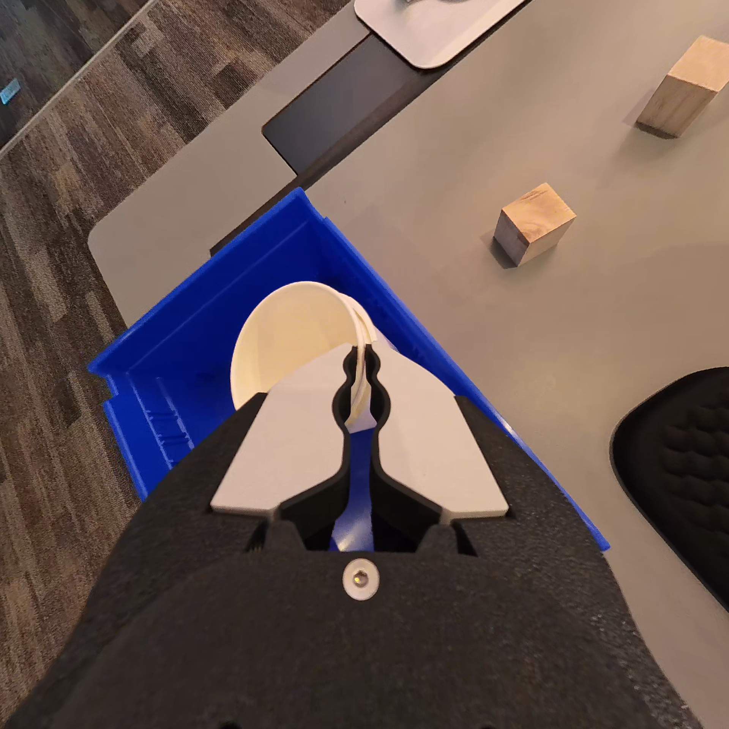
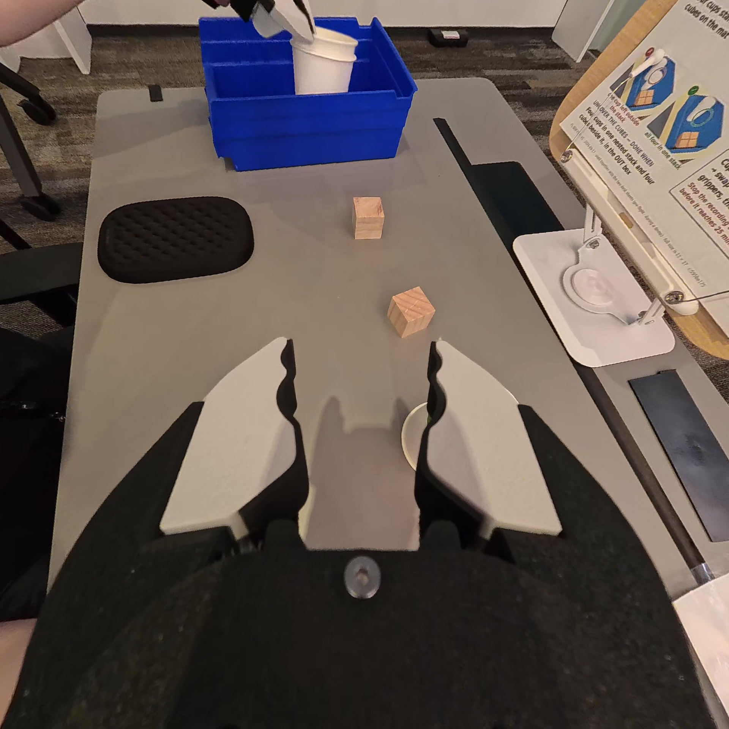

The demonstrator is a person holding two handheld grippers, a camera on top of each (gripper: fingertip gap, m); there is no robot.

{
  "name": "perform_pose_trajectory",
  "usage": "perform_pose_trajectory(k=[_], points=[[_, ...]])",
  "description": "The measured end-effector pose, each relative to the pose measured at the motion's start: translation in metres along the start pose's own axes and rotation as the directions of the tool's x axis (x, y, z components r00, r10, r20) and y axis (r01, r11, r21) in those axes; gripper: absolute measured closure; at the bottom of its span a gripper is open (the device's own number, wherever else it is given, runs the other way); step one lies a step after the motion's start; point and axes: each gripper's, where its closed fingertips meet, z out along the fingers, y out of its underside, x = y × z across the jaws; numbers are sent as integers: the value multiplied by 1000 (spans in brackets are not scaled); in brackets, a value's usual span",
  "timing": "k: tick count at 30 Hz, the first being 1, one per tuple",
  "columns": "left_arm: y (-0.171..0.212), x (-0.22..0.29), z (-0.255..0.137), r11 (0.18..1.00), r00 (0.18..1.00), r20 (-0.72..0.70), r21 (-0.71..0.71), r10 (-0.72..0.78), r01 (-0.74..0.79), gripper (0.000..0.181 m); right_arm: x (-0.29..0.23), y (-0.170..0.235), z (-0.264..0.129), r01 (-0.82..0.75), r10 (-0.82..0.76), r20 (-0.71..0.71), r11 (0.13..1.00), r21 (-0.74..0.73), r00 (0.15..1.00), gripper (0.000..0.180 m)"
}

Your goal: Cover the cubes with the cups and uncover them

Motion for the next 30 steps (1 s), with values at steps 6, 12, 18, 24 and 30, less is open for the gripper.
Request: perform_pose_trajectory(k=[6,12,18,24,30], points=[[-13,-3,-16,1000,999,35,21,19,-20,177,2,3,2,-11,11,8,1000,-4,1000,116],[-40,-6,-48,996,992,103,50,69,-75,177,4,4,7,-19,19,17,1000,-5,1000,116],[-87,8,-96,983,988,133,156,79,-99,178,6,-6,23,3,-4,9,1000,20,1000,116],[-135,80,-122,948,988,17,279,153,-152,178,-19,-61,67,107,-110,5,978,179,994,104],[-165,172,-115,904,952,-91,352,291,-242,178,-53,-106,117,104,-107,-12,932,348,994,79]])
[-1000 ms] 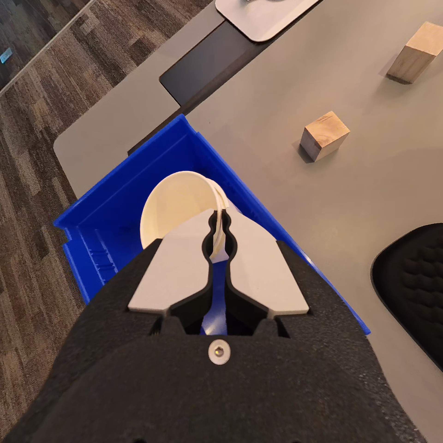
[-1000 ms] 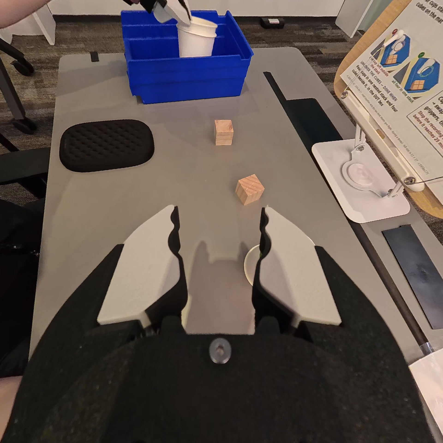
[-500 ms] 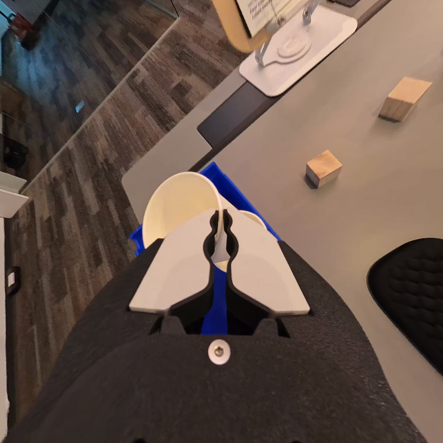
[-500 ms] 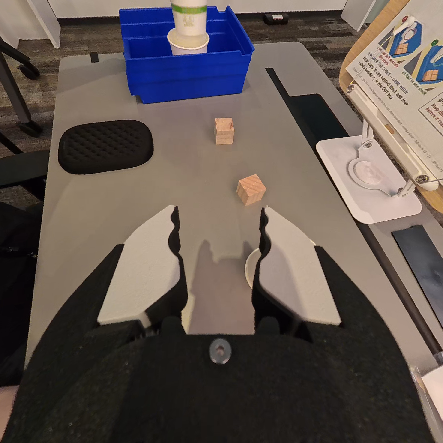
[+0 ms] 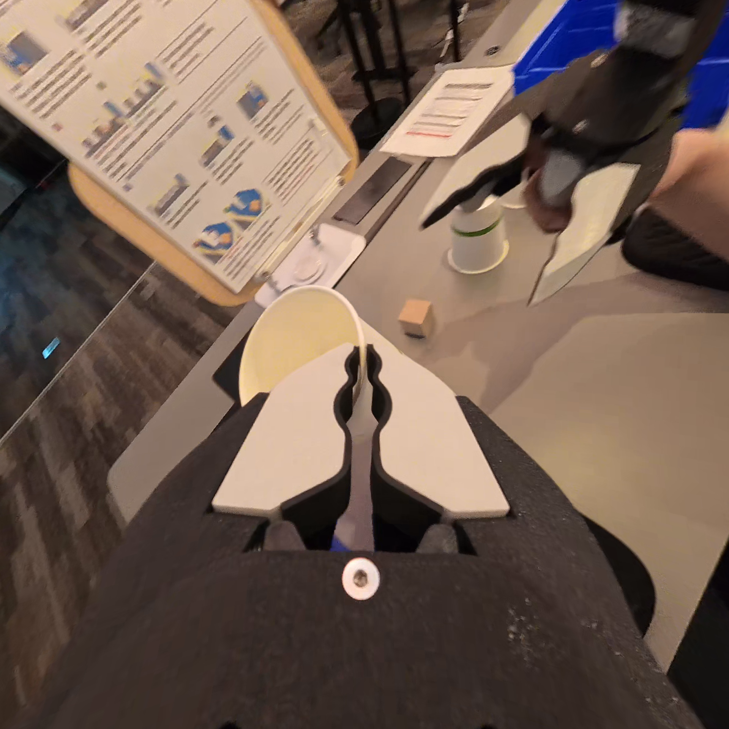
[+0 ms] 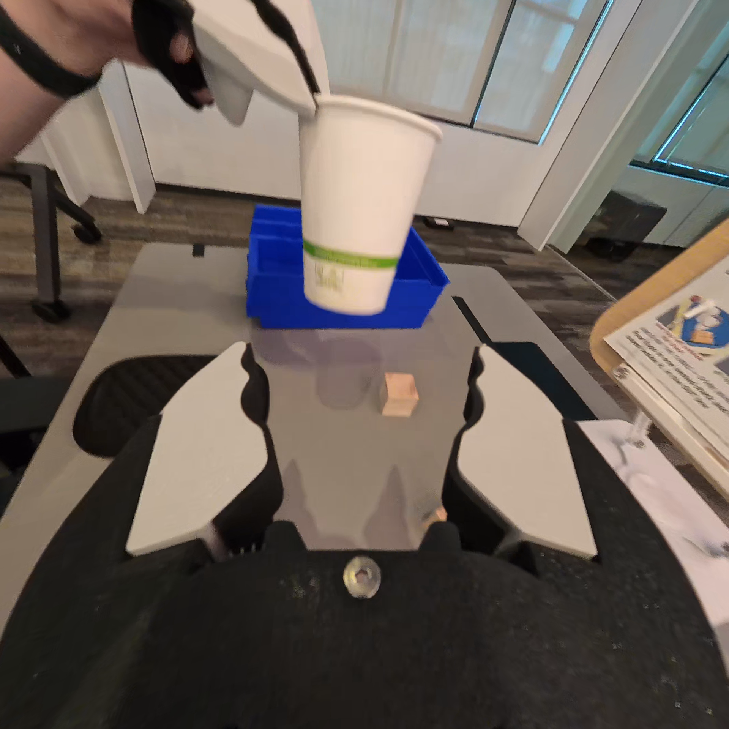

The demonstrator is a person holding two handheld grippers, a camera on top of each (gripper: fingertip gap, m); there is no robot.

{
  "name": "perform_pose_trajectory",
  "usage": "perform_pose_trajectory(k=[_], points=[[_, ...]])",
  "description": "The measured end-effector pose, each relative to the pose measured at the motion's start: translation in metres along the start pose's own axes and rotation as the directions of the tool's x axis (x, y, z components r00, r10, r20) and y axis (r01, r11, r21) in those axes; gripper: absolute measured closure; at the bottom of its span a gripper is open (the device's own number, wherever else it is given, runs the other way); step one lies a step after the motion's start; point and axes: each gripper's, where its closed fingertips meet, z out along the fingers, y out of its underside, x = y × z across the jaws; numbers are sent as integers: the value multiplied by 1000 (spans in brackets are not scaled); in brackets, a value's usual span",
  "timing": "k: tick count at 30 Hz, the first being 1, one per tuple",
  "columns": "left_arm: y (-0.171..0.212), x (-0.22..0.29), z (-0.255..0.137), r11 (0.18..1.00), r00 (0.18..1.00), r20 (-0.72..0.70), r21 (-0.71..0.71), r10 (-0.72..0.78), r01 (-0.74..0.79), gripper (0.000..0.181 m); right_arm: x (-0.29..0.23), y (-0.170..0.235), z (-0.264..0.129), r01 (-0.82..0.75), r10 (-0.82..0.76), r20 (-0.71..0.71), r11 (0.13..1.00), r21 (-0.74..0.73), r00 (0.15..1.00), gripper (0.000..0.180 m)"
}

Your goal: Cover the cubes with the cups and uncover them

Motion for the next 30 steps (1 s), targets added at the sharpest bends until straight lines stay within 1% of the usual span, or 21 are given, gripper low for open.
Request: perform_pose_trajectory(k=[2,4,5,6,7,8,9,11,13,16,18,19,20,22,24,26,28,30], points=[[-11,22,11,999,999,-43,19,30,-29,178,-10,-1,12,-53,52,29,998,36,998,70],[-21,42,19,998,994,-93,45,52,-48,178,-14,5,21,-117,116,50,993,28,992,61],[-26,51,22,997,991,-117,61,58,-51,178,-12,9,24,-136,135,43,991,18,990,60],[-31,59,23,995,989,-136,79,66,-55,178,-11,13,27,-146,145,41,989,11,989,62],[-36,65,24,993,986,-150,98,73,-58,178,-13,16,28,-152,152,58,988,1,987,68],[-40,71,24,992,984,-161,116,77,-59,178,-18,18,28,-149,149,104,989,-10,983,88],[-42,74,24,990,983,-167,124,80,-59,178,-25,18,26,-135,135,158,991,-13,978,104],[-39,78,26,993,981,-178,100,72,-55,177,-24,21,22,-92,98,159,995,-42,982,104],[-25,83,31,998,977,-205,17,63,-61,161,-23,25,16,-16,29,150,996,-89,988,105],[-8,91,40,996,969,-241,-53,53,-68,160,-20,30,7,102,-83,119,981,-163,989,105],[-1,99,43,993,958,-278,-73,64,-88,164,-17,36,3,166,-147,95,958,-234,984,105],[3,104,44,991,952,-297,-80,76,-104,175,-14,39,1,186,-171,80,948,-259,982,105],[5,106,46,990,950,-297,-81,91,-120,179,-13,40,-1,209,-196,74,938,-277,978,104],[5,108,47,988,951,-286,-66,113,-137,179,-11,41,-3,242,-234,63,928,-284,970,104],[-1,107,43,993,959,-261,-15,110,-118,181,-9,34,-3,229,-225,45,943,-240,973,102],[-12,103,34,993,970,-224,87,93,-75,181,-9,21,-5,230,-227,37,963,-142,973,83],[-24,103,20,977,968,-247,212,40,13,181,-10,8,-12,254,-252,35,967,-35,967,82],[-33,105,3,938,951,-310,325,-17,122,181,-16,-6,-19,236,-242,67,968,84,968,84]])
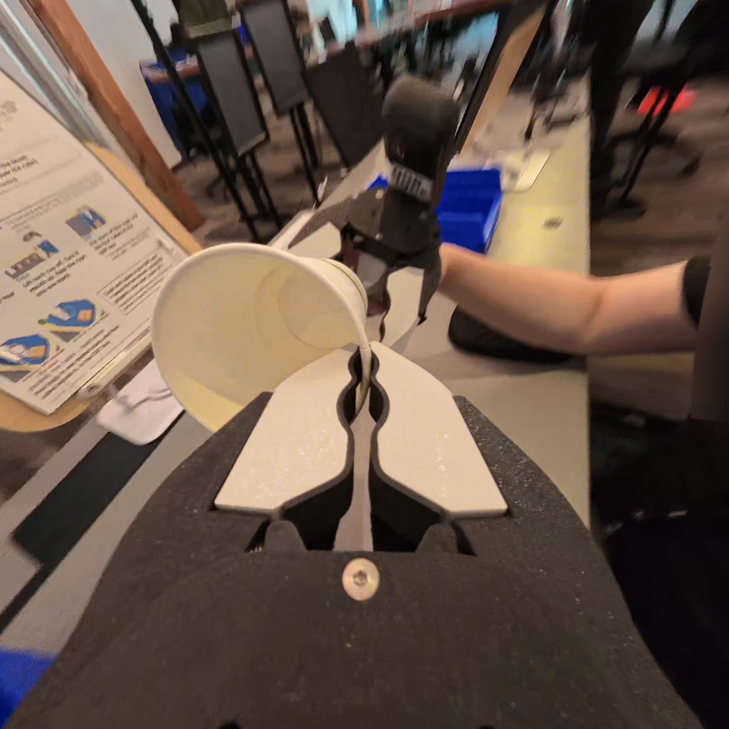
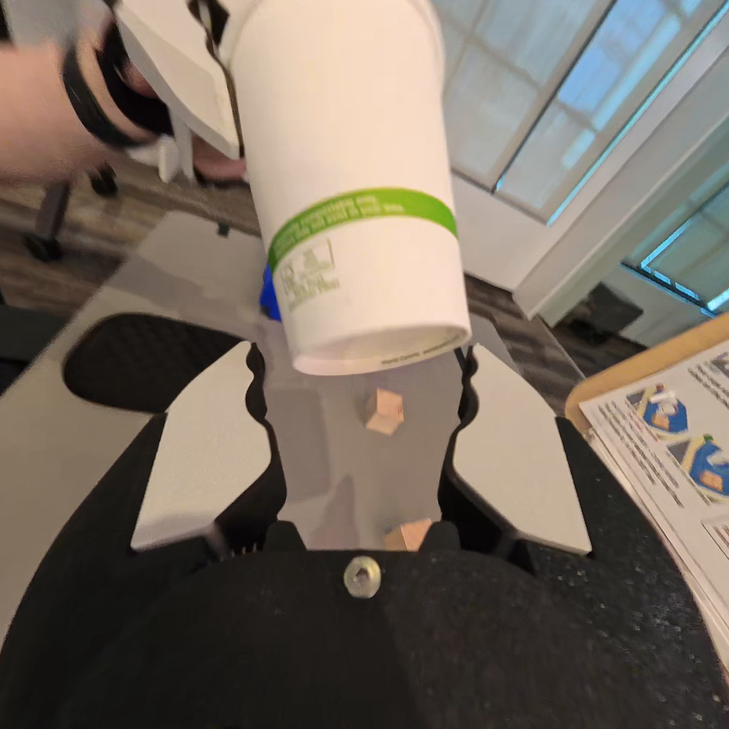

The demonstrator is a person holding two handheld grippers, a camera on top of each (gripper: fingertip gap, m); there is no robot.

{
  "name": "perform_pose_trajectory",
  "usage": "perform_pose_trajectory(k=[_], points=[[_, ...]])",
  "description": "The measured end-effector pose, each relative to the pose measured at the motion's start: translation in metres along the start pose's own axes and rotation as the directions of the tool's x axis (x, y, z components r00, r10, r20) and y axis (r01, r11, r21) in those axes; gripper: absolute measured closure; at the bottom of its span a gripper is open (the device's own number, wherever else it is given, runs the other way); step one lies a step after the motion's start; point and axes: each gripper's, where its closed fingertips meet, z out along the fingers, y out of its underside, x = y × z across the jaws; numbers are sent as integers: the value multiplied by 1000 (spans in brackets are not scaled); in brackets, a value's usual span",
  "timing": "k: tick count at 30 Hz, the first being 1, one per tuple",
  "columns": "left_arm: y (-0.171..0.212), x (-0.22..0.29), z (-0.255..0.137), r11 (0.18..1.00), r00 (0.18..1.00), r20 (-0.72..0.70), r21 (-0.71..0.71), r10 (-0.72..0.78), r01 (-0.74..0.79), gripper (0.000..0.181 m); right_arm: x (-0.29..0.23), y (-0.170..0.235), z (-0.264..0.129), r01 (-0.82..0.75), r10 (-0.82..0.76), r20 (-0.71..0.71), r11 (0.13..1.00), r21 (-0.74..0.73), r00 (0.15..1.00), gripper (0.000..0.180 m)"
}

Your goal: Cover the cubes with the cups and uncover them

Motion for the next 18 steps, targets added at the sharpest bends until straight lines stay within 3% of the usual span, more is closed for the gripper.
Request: perform_pose_trajectory(k=[6,10,18], points=[[-9,13,-21,972,993,-70,210,-95,107,181,-10,-53,-25,-14,0,43,945,327,999,90],[-9,25,-23,948,985,-127,282,-113,146,181,-19,-58,-28,75,-85,13,937,342,996,98],[-2,33,-17,949,982,-153,279,-108,148,181,-33,-58,-24,98,-124,62,940,326,990,104]])
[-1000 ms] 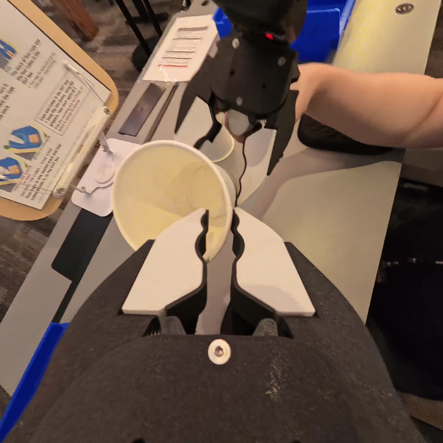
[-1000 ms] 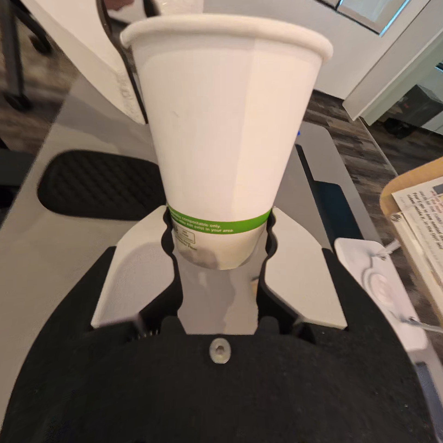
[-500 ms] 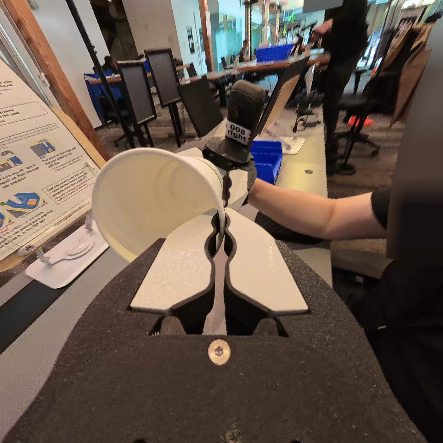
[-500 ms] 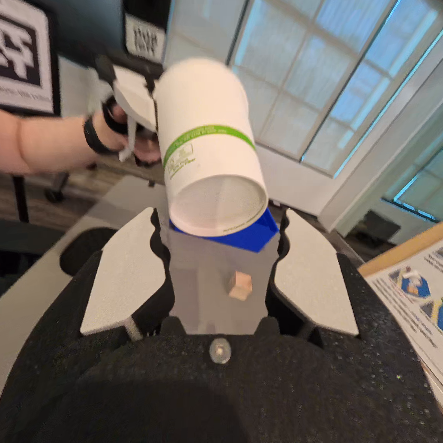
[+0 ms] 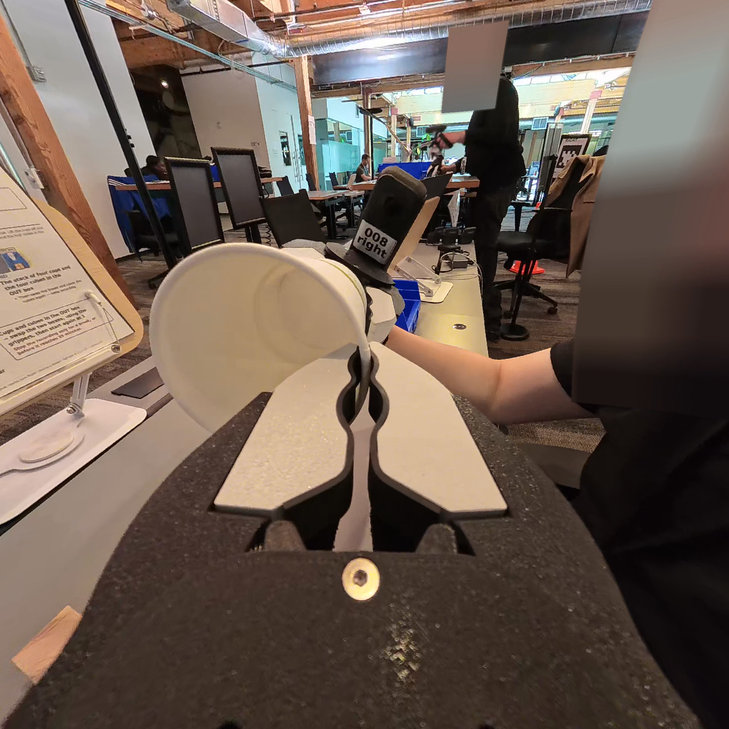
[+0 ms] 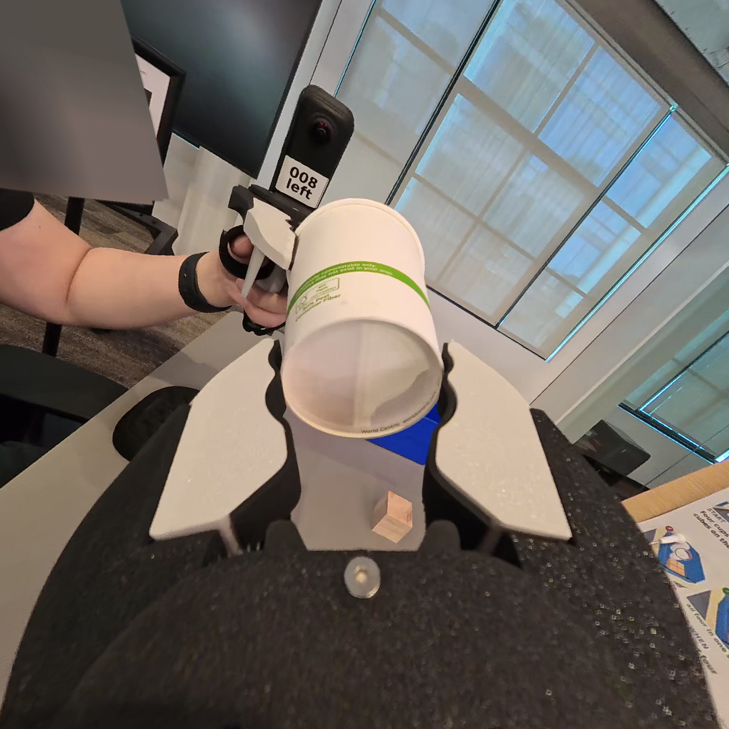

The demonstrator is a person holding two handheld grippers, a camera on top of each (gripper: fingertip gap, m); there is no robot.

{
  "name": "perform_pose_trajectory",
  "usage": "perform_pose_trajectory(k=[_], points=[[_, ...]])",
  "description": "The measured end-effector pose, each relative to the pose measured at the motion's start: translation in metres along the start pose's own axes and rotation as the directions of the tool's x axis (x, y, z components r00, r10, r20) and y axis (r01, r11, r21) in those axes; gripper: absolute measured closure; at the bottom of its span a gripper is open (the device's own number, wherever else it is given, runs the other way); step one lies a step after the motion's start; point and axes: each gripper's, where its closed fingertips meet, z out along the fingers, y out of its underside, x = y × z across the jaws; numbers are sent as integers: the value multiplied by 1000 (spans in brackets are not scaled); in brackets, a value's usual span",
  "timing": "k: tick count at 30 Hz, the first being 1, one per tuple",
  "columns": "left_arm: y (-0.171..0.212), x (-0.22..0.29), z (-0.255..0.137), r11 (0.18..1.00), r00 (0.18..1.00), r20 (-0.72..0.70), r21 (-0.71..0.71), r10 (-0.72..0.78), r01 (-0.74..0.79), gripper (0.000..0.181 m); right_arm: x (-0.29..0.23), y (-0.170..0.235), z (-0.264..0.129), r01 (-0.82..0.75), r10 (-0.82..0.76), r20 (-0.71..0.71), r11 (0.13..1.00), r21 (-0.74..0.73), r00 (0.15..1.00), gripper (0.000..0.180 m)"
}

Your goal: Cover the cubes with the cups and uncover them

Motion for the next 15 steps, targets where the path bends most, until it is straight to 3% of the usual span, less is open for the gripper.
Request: perform_pose_trajectory(k=[8,15], points=[[5,-5,-3,1000,999,33,7,-4,4,178,0,3,0,-4,4,4,1000,-26,1000,104],[5,-14,-18,999,994,114,33,-6,2,147,2,11,0,15,-16,-4,996,-88,1000,104]])
